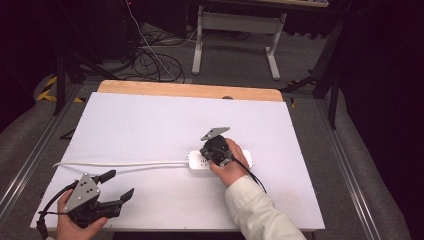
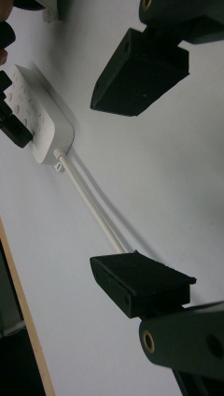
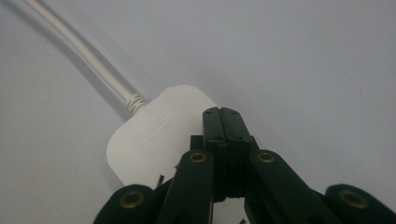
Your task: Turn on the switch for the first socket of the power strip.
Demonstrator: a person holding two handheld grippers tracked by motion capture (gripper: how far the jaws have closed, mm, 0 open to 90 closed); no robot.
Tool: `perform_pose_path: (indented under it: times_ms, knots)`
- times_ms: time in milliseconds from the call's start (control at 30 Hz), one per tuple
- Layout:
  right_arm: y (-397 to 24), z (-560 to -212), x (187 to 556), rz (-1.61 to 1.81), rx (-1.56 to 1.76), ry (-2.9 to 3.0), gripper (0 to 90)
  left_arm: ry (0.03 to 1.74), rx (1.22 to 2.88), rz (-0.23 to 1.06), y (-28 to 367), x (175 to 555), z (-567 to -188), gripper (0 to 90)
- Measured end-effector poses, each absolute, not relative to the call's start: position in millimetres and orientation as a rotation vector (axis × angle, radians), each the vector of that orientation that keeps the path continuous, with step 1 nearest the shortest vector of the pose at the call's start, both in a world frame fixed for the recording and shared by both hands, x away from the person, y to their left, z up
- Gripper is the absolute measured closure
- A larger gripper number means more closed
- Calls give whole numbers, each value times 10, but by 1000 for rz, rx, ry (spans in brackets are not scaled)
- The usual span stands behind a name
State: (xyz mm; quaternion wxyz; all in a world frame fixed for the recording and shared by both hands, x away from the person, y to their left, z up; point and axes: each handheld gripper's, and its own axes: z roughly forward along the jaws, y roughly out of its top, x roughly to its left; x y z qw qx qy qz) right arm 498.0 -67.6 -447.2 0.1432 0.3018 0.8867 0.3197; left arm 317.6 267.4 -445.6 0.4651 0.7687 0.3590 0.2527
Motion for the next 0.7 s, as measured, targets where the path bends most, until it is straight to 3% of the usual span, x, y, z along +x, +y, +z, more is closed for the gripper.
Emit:
perform_pose_path:
  times_ms: [700]
  knots:
    - [-630,-4500,4952,888,873,2541,900,877,1897,627,2668,3175,-4456,225]
